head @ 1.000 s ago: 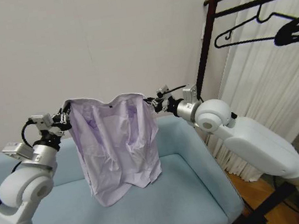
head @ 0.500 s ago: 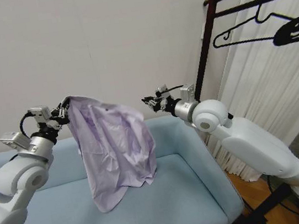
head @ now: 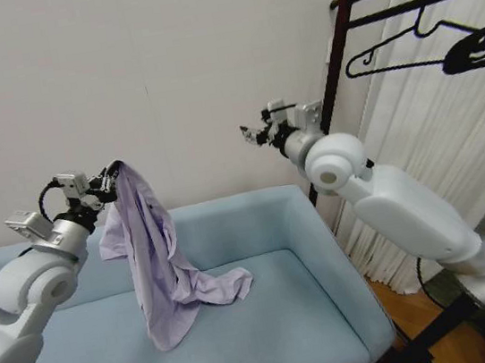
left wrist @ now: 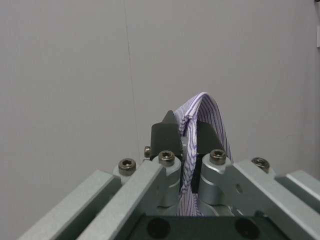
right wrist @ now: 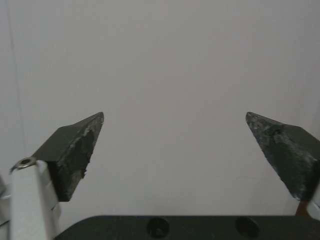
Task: Pick up the clothes from the sofa and hang them on the clothes hanger.
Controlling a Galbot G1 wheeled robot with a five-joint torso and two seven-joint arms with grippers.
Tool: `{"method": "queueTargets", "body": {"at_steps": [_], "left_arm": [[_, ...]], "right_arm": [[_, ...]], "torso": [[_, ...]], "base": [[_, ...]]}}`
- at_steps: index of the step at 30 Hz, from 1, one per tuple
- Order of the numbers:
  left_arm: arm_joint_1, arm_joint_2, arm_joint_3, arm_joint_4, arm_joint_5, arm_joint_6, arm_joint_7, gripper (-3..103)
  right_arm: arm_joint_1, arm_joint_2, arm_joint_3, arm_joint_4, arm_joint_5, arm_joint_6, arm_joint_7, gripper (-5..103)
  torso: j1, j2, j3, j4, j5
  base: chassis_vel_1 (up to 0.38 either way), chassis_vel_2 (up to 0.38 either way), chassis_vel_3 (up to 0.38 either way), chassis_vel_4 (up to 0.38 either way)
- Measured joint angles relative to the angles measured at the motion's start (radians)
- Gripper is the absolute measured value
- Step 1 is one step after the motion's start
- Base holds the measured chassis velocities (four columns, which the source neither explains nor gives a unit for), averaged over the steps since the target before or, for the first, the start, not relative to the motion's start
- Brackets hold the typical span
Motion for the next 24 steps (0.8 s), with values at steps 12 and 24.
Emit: {"method": "queueTargets", "body": {"at_steps": [12, 24], "left_arm": [[0.013, -0.069, -0.01, -0.021, 0.005, -0.008, 0.009, 3], [0.069, -0.118, -0.05, -0.071, 0.0, -0.011, 0.011, 3]], "right_arm": [[0.344, 0.197, -0.14, -0.316, 0.197, 0.137, 0.424, 100], [0.538, 0.344, -0.145, -0.826, 0.18, 0.184, 0.501, 100]], "torso": [[0.0, 0.0, 0.0, 0.0003, -0.0001], [0.0, 0.0, 0.0, 0.0005, 0.0001]], "base": [[0.0, 0.0, 0.0, 0.0], [0.0, 0.0, 0.0, 0.0]]}}
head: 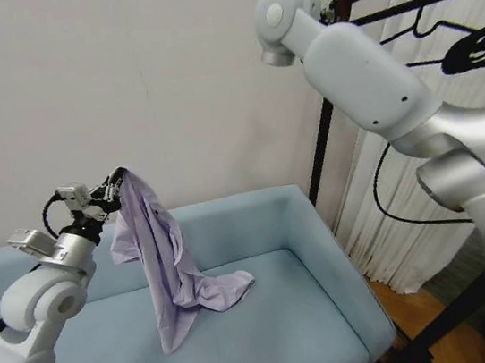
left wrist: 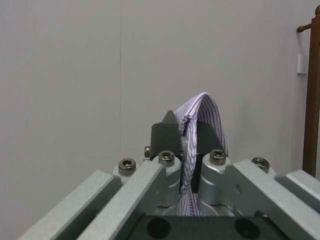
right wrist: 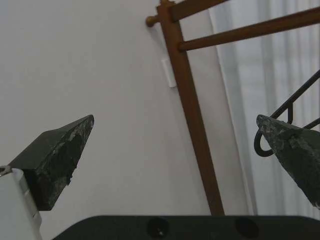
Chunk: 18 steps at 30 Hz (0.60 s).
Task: Pick up the clothes from the sofa and hang them on the clothes hanger.
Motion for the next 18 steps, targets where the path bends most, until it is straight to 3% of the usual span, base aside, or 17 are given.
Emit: {"method": "queueTargets", "body": {"at_steps": [6, 11, 18], "left_arm": [[0.018, -0.015, -0.004, -0.021, 0.001, -0.002, -0.001, 3], [0.034, -0.042, -0.001, -0.038, 0.005, -0.002, -0.003, 3], [0.032, -0.064, 0.016, -0.024, 0.012, -0.002, 0.012, 3]], "right_arm": [[0.022, 0.084, 0.068, -0.272, -0.126, -0.005, -0.061, 100], [0.023, 0.143, 0.157, -0.496, -0.305, -0.003, -0.15, 100], [0.023, 0.141, 0.203, -0.619, -0.444, 0.008, -0.248, 100]], "torso": [[0.0, 0.0, 0.0, -0.0004, 0.0001], [0.0, 0.0, 0.0, -0.0004, 0.0002], [0.0, 0.0, 0.0, -0.0006, 0.0003]], "base": [[0.0, 0.0, 0.0, 0.0], [0.0, 0.0, 0.0, 0.0], [0.0, 0.0, 0.0, 0.0]]}}
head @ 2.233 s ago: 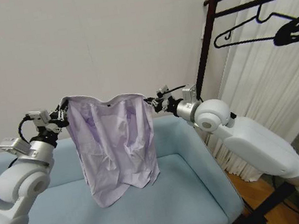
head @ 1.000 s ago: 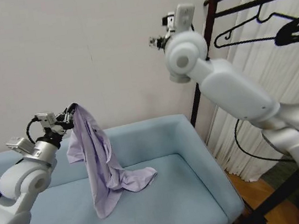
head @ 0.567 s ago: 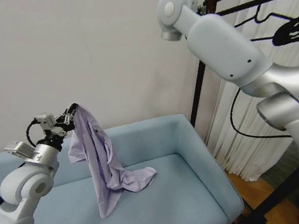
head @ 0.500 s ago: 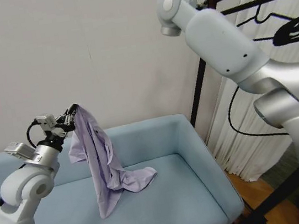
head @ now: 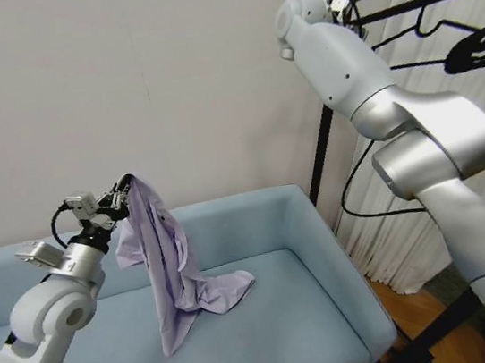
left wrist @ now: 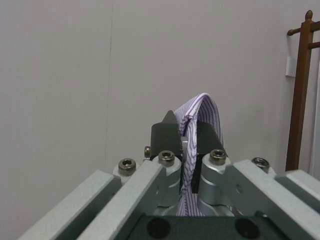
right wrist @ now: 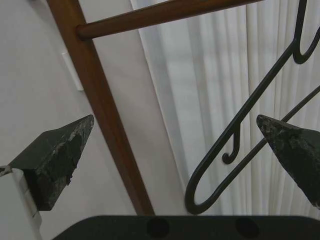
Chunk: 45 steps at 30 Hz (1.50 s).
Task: Pick up the clothes from the sofa and hang them on the clothes hanger.
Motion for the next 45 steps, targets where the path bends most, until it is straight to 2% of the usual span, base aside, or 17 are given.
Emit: {"method": "queueTargets", "body": {"at_steps": [8, 13, 32, 45], "left_arm": [[-0.016, -0.019, 0.019, 0.039, 0.011, -0.004, 0.02, 3], [-0.039, -0.028, 0.037, 0.063, 0.011, -0.008, 0.029, 3], [-0.073, -0.034, 0.049, 0.11, 0.012, -0.025, 0.052, 3], [-0.068, -0.03, 0.042, 0.107, 0.012, -0.025, 0.055, 3]], "right_arm": [[-0.004, -0.006, 0.084, -0.081, -0.123, 0.02, -0.09, 100], [-0.002, -0.021, 0.103, -0.091, -0.141, 0.024, -0.107, 100], [-0.024, -0.059, 0.12, -0.082, -0.123, 0.022, -0.146, 100], [-0.049, -0.107, 0.075, -0.007, -0.007, 0.006, -0.08, 100]], "torso": [[0.0, 0.0, 0.0, 0.0002, -0.0001], [0.0, 0.0, 0.0, 0.0003, -0.0003], [0.0, 0.0, 0.0, 0.0004, -0.0003], [0.0, 0.0, 0.0, 0.0002, -0.0001]], "base": [[0.0, 0.0, 0.0, 0.0], [0.0, 0.0, 0.0, 0.0], [0.0, 0.0, 0.0, 0.0], [0.0, 0.0, 0.0, 0.0]]}}
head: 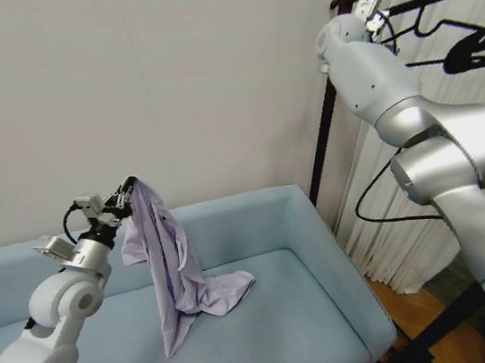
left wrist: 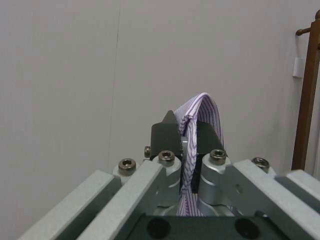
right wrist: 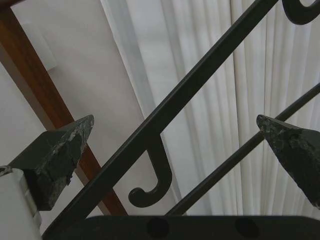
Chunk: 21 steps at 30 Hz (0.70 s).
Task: Pick up the clothes from the sofa and hang them on the clothes hanger.
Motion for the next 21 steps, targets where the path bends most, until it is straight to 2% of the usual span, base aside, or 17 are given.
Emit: {"method": "queueTargets", "body": {"at_steps": [13, 21], "left_arm": [[0.003, -0.005, 0.0, 0.004, 0.0, 0.0, 0.006, 3], [0.003, -0.018, 0.009, 0.016, 0.003, 0.0, 0.012, 3]], "right_arm": [[-0.033, -0.051, -0.061, 0.095, 0.101, -0.015, 0.089, 100], [-0.044, -0.042, -0.079, 0.122, 0.088, -0.017, 0.073, 100]], "torso": [[0.0, 0.0, 0.0, -0.0002, 0.0001], [0.0, 0.0, 0.0, 0.0, -0.0003]], "base": [[0.0, 0.0, 0.0, 0.0], [0.0, 0.0, 0.0, 0.0]]}}
